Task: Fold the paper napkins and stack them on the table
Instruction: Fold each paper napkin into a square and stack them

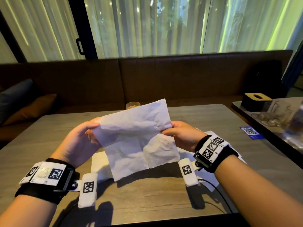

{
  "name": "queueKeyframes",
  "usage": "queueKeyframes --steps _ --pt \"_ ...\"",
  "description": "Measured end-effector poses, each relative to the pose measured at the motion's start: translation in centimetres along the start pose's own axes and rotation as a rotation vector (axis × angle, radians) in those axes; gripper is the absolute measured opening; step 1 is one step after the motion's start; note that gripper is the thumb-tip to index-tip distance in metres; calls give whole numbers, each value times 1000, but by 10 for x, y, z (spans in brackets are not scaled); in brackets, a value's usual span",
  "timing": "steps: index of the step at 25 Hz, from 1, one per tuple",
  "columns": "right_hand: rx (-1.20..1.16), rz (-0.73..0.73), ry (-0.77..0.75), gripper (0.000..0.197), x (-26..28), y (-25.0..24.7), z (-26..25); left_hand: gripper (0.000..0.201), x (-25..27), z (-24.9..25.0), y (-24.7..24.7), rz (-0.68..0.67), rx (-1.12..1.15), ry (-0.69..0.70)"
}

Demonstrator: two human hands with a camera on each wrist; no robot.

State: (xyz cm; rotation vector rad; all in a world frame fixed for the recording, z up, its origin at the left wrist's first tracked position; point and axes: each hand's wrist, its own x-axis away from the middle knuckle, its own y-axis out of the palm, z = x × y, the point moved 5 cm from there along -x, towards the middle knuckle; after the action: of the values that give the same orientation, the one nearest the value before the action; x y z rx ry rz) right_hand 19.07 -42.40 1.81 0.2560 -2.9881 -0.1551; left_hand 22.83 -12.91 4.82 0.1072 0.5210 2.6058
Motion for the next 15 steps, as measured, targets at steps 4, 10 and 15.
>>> queueKeyframes --steps 4,10,15 --pt "69 -12 -66 30 3 5 -19 38 10 -4 18 -247 104 -105" --pt "403 -133 -102 32 8 15 -34 42 -8 -29 25 -109 -674 -71" --pt "653 -244 -157 30 17 33 -52 72 -23 -60 50 -266 -988 -124"
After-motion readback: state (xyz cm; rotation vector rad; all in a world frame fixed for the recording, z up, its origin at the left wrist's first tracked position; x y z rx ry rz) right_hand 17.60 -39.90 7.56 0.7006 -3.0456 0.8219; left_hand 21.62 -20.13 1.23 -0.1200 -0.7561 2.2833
